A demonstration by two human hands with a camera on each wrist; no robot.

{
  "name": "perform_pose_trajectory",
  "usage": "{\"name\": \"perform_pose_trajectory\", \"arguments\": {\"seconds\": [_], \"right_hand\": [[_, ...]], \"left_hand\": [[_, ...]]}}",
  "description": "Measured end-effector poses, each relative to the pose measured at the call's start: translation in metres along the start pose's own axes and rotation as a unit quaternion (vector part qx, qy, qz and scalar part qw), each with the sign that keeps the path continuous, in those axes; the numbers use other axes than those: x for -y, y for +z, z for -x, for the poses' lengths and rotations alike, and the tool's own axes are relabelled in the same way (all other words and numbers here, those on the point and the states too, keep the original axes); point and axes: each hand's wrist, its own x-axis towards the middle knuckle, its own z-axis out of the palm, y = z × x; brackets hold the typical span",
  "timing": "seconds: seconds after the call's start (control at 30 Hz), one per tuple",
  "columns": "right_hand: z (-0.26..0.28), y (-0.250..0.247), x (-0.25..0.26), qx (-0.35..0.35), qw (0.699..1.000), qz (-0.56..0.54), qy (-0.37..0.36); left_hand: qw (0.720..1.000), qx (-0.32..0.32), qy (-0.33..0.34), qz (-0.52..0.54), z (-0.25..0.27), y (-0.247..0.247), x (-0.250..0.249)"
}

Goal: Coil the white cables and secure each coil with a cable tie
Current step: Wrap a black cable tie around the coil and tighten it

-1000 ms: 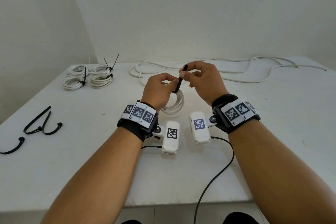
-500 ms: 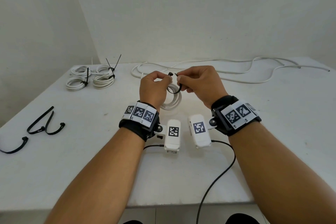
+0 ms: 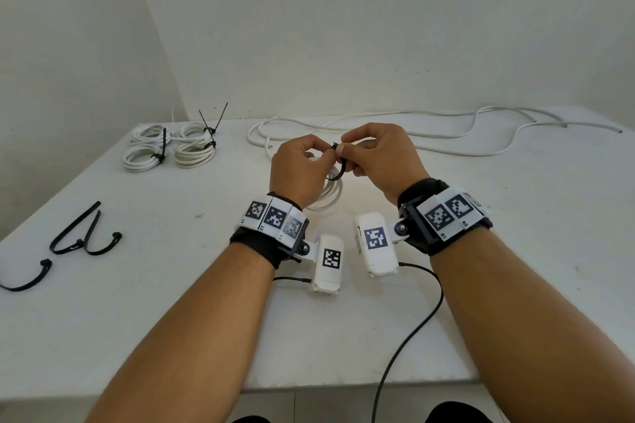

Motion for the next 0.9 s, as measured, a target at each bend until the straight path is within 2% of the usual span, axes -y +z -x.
{"name": "perform_pose_trajectory", "arguments": {"seconds": [0.13, 0.2, 0.27, 0.4, 0.53, 0.7, 0.8, 0.9], "right_hand": [[-0.004, -0.006, -0.002, 0.006, 0.999, -0.033, 0.037], [-0.005, -0.009, -0.001, 0.038, 0.997, -0.031, 0.063], [-0.005, -0.012, -0.002, 0.072, 0.989, -0.076, 0.101], [-0.007, -0.018, -0.003, 0.084, 0.974, -0.154, 0.144], [-0.007, -0.022, -0.003, 0.022, 0.972, -0.178, 0.153], [-0.01, -0.029, -0.002, -0.037, 0.961, -0.218, 0.168], [-0.01, -0.025, -0.001, -0.039, 0.959, -0.227, 0.166], [-0.009, -0.016, 0.0, -0.038, 0.967, -0.209, 0.138]], "left_hand": [[0.999, 0.032, 0.025, 0.021, 0.002, -0.002, -0.002], [0.997, 0.055, 0.004, 0.062, 0.003, -0.003, -0.003], [0.993, 0.064, -0.023, 0.094, 0.005, -0.003, -0.006], [0.987, 0.084, -0.044, 0.132, 0.008, -0.003, -0.012], [0.98, 0.13, -0.048, 0.143, 0.011, 0.001, -0.01], [0.96, 0.172, -0.041, 0.218, 0.015, 0.006, -0.014], [0.952, 0.209, -0.046, 0.22, 0.015, 0.006, -0.014], [0.943, 0.25, -0.088, 0.203, 0.016, 0.007, -0.015]]}}
